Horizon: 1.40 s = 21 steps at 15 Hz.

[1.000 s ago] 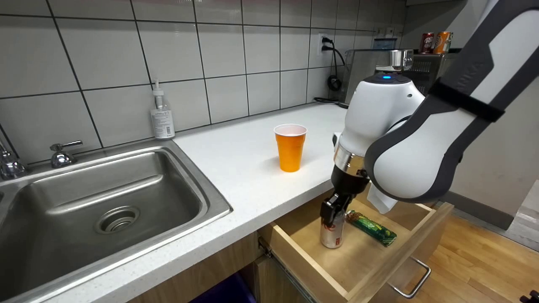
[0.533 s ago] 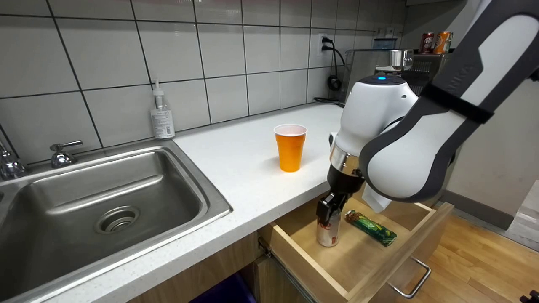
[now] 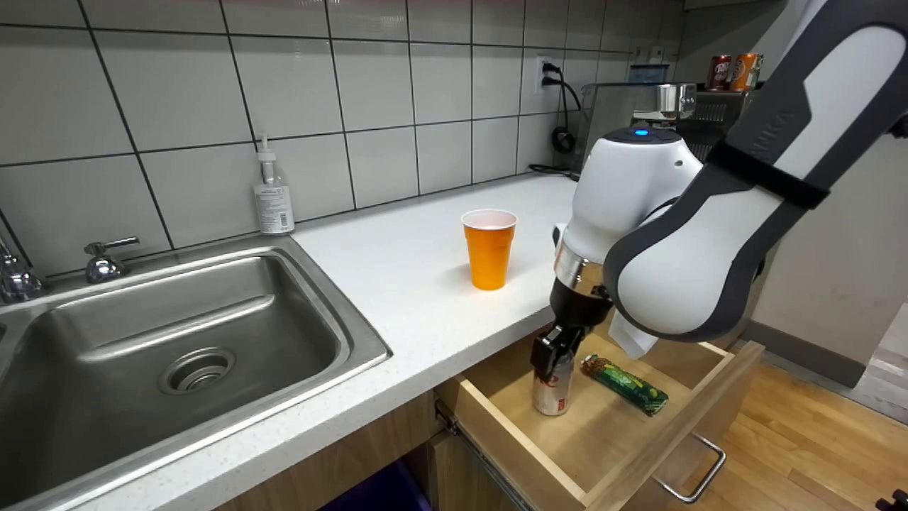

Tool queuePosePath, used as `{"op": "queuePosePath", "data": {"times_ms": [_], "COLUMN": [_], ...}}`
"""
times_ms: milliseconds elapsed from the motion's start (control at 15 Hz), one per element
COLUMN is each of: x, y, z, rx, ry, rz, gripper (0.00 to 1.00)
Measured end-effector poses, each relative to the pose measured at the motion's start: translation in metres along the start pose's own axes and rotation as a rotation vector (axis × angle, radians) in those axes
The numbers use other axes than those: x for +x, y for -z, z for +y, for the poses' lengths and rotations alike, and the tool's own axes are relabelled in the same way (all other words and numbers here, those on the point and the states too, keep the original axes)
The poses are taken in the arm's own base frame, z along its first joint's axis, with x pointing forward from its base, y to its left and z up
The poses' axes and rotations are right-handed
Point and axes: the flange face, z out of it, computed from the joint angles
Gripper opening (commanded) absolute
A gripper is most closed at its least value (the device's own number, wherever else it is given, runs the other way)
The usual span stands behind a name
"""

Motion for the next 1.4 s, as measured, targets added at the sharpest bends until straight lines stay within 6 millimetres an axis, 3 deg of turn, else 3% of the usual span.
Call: {"op": "queuePosePath", "data": {"times_ms": [667, 933, 1400], "x": [0.002, 0.001, -0.019], "y": [0.004, 0.014, 0.038], "z": [-0.003, -0.001, -0.008], "rx": [0.003, 0.001, 0.02], "ry": [0.006, -0.004, -0.029], "rz": [0.0, 0.0, -0.024], "gripper": [1.0, 1.0, 1.0]}}
